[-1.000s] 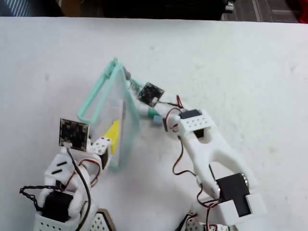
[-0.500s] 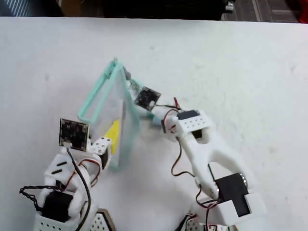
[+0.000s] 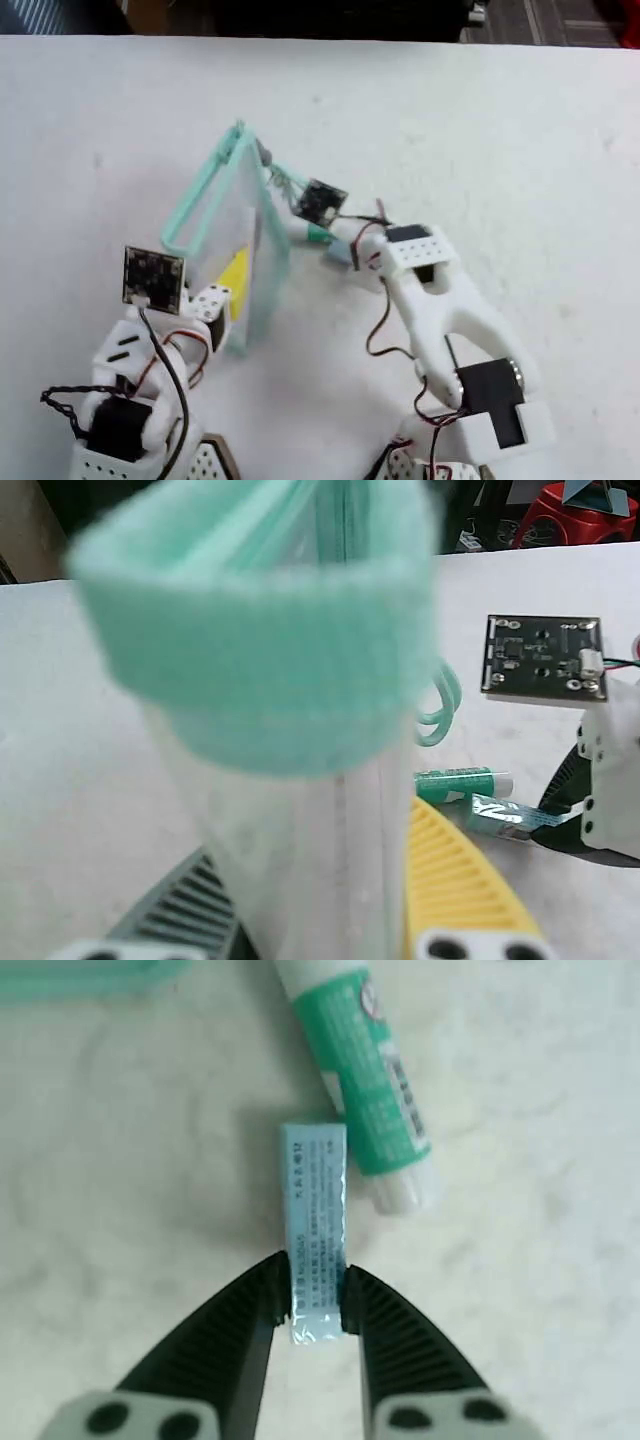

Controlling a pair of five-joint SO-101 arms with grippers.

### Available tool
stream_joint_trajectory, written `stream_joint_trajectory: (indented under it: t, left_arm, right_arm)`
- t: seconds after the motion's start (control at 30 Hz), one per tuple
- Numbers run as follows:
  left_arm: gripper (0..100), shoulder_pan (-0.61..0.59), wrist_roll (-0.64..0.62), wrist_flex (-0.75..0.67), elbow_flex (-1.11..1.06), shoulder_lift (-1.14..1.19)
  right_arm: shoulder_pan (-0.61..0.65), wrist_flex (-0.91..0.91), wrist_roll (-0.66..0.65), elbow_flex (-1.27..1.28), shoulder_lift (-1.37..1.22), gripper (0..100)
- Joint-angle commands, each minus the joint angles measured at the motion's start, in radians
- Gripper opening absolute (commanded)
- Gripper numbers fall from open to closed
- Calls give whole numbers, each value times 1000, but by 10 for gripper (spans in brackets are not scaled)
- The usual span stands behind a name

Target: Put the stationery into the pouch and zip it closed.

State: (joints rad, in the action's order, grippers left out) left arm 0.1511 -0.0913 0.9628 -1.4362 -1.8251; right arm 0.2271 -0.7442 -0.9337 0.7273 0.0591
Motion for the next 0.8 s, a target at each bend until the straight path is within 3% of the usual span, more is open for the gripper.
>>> stream_joint_trajectory:
  t: [0.0, 0.17, 0.37, 0.77]
  left_arm:
    - [173, -5, 6, -28, 12, -7]
    - [173, -5, 6, -28, 12, -7]
    - [173, -5, 6, -28, 12, -7]
    - [173, -5, 6, -28, 12, -7]
  right_arm:
    - [-81, -93, -106, -8, 39, 18]
    - [-68, -116, -84, -12, 47, 29]
    - [-31, -116, -12, -12, 53, 203]
    - [31, -31, -9, -14, 44, 155]
